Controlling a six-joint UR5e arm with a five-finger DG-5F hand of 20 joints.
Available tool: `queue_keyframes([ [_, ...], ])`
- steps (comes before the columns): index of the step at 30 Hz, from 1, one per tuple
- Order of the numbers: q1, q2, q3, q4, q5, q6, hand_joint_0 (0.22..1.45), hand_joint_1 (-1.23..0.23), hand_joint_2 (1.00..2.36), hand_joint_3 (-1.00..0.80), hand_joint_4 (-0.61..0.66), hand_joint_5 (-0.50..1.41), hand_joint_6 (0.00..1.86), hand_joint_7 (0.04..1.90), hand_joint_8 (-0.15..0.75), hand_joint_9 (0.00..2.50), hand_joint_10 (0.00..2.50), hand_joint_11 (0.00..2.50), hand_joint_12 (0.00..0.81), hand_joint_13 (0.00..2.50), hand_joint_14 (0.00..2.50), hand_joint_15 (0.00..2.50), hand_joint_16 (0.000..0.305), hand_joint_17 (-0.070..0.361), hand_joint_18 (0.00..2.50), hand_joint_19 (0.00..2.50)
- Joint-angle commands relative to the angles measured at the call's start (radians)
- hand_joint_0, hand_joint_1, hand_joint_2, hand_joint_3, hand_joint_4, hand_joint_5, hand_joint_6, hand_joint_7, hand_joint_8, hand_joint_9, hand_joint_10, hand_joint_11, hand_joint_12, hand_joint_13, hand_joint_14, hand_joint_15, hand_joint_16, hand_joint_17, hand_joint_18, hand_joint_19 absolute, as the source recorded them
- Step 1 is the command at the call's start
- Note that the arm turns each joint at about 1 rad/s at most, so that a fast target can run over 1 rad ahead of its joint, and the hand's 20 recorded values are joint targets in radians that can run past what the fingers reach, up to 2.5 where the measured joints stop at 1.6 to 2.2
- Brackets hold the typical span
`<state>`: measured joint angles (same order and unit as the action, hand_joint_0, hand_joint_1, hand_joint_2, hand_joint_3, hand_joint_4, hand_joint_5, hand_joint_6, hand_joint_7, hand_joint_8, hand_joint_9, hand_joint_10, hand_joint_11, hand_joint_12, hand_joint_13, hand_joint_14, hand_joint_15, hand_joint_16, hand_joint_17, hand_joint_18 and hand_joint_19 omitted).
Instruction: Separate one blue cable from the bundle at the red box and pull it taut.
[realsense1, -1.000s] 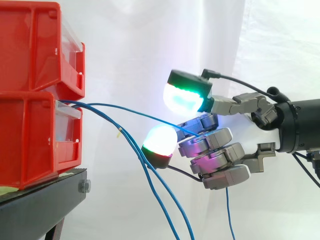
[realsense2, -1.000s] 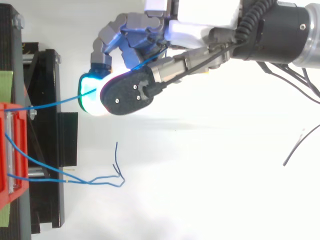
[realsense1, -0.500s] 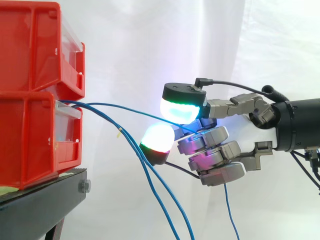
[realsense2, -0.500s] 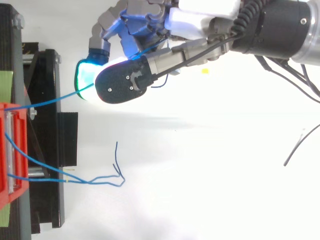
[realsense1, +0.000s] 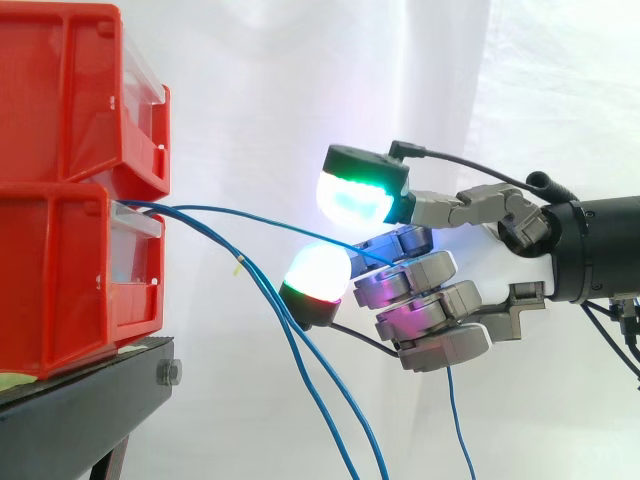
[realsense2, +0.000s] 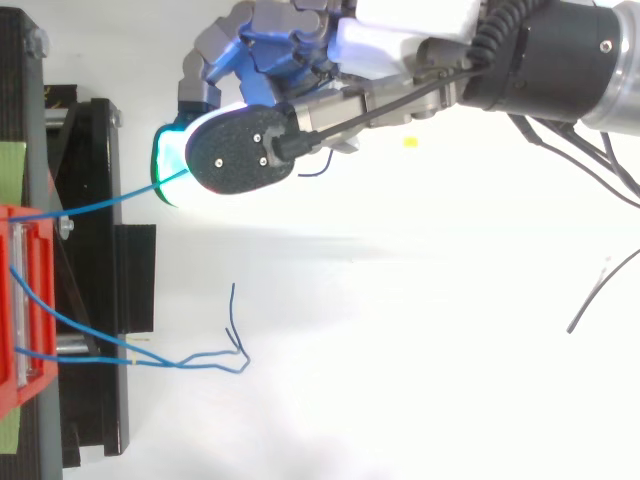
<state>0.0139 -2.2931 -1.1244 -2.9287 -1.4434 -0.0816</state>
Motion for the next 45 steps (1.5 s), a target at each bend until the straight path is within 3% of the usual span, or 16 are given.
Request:
queue_keyframes([
  [1,0.000,0.000,0.000,0.000,0.000,0.000,0.65,-0.64,1.01,-0.24,0.16,-0.19,0.96,0.78,0.322,0.57,2.50,1.07,0.385,0.84,2.50,1.25,0.050,0.113,1.18,1.61],
  [6,0.001,0.000,0.000,0.002,0.000,0.000,0.67,-0.74,1.02,-0.17,0.08,-0.19,0.96,0.80,0.304,0.56,2.50,1.07,0.381,0.83,2.50,1.28,0.047,0.107,1.18,1.67],
  [16,0.005,0.000,0.000,0.002,0.000,0.000,0.75,-0.83,1.01,-0.38,0.01,-0.18,0.97,0.81,0.281,0.56,2.50,1.10,0.358,0.80,2.50,1.27,0.043,0.097,1.15,1.73],
  [21,0.006,0.000,0.000,-0.001,-0.003,0.006,0.76,-0.84,1.01,-0.39,0.00,-0.18,0.97,0.84,0.276,0.57,2.50,1.09,0.352,0.80,2.50,1.25,0.043,0.096,1.14,1.73],
  [27,0.009,0.000,0.000,-0.001,-0.003,0.011,0.58,-0.53,1.00,-0.50,0.11,-0.17,0.96,0.79,0.281,0.59,2.50,1.07,0.356,0.80,2.50,1.23,0.044,0.100,1.10,1.74],
  [31,0.011,0.000,0.000,-0.001,0.000,0.011,0.60,-0.40,1.00,-0.50,0.11,-0.17,0.94,0.81,0.276,0.60,2.50,1.06,0.346,0.80,2.50,1.21,0.043,0.096,1.11,1.75],
  [34,0.014,0.000,0.000,-0.001,0.000,0.011,0.64,-0.46,1.00,-0.45,0.10,-0.16,0.94,0.84,0.277,0.62,2.50,1.08,0.347,0.81,2.50,1.21,0.043,0.097,1.11,1.75],
  [39,0.017,0.000,0.000,0.002,0.000,0.011,0.66,-0.72,1.01,-0.25,0.09,-0.17,0.94,0.88,0.284,0.61,2.50,1.10,0.362,0.82,2.50,1.24,0.045,0.102,1.12,1.70],
  [45,0.020,0.000,0.000,0.000,0.000,0.016,0.72,-0.83,1.01,-0.26,0.00,-0.17,0.95,0.92,0.280,0.61,2.50,1.09,0.352,0.81,2.50,1.26,0.044,0.098,1.12,1.75],
])
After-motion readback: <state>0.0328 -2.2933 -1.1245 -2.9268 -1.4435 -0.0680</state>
